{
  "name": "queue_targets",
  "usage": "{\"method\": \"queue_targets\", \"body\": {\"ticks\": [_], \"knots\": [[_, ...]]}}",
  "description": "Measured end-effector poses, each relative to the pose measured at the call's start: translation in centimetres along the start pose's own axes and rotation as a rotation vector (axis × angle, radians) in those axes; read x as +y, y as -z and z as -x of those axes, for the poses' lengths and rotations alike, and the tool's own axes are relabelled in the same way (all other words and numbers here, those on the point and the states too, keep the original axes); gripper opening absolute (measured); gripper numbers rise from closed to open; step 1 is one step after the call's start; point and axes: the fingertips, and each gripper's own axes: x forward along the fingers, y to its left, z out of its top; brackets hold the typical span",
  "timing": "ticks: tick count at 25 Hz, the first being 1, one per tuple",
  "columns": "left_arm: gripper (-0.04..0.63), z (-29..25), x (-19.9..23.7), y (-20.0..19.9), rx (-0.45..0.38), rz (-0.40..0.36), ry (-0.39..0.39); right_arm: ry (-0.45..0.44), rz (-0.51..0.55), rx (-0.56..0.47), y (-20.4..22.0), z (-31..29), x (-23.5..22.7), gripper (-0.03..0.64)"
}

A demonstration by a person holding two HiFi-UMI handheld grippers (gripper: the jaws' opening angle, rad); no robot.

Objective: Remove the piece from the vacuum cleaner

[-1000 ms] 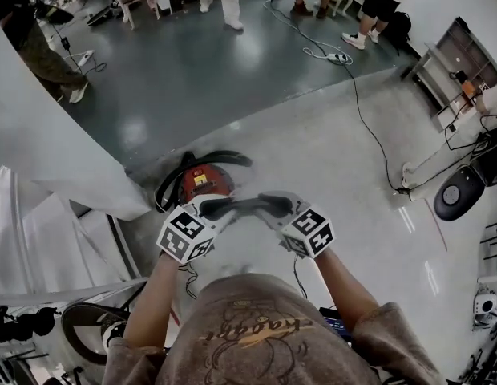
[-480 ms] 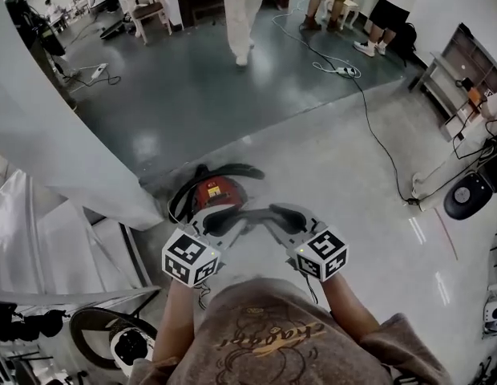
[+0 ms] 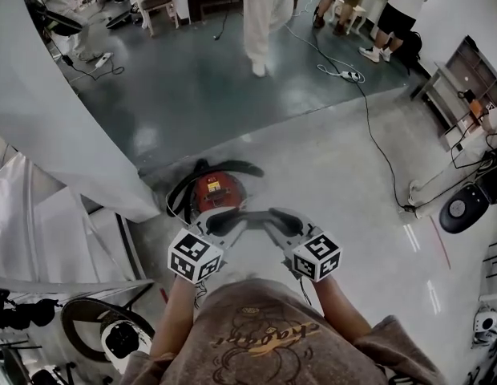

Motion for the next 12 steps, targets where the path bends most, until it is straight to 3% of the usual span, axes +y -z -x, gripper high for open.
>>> {"method": "queue_targets", "body": {"ticks": [12], "knots": [[0.093,1.3,1.7,1.2,-0.003,0.062,-0.027,0.011,0.001,0.015,0.7,-2.0,1.0,0.084]]}}
